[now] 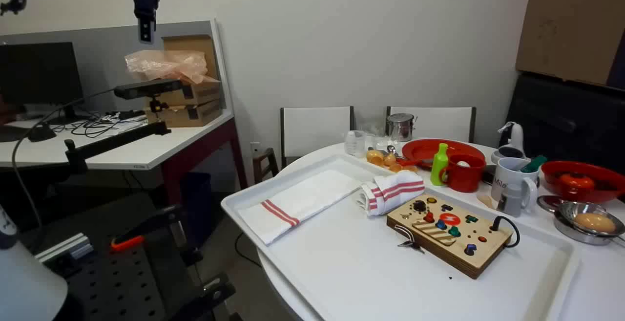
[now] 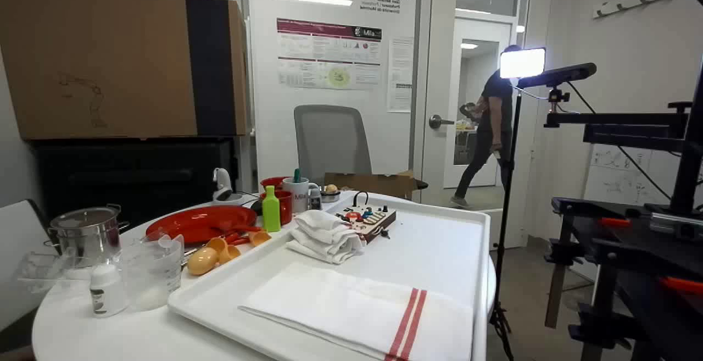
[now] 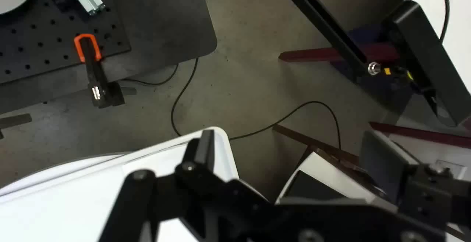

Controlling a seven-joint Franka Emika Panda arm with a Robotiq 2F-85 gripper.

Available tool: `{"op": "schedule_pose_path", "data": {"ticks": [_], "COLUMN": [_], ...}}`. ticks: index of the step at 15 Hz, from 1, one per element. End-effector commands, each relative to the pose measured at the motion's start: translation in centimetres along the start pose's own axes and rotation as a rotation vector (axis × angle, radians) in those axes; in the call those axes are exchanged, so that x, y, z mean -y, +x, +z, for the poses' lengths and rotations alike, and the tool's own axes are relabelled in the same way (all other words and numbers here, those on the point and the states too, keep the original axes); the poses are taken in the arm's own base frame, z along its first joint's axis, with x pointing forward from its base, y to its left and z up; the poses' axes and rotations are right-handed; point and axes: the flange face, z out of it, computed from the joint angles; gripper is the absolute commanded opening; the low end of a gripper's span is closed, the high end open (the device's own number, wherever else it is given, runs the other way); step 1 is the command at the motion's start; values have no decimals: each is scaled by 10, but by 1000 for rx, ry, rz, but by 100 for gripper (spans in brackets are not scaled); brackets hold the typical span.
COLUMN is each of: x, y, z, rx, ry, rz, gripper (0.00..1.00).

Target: Fold the towel

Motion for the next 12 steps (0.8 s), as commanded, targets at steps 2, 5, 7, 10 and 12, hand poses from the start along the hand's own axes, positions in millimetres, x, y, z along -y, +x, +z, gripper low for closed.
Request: {"op": "schedule_pose_path", "data": {"ticks": [2,5,7,10,12], "x": [1,3,-3,-4,-3], "y": [5,26,18,28,30], "z": [0,-3,-2,-2,-2], "rx": [-6,-85,-64,-57,-54], "ry": [-9,-5,4,6,5], "rz": [4,87,76,127,133], "gripper": [100,100,100,100,100]}}
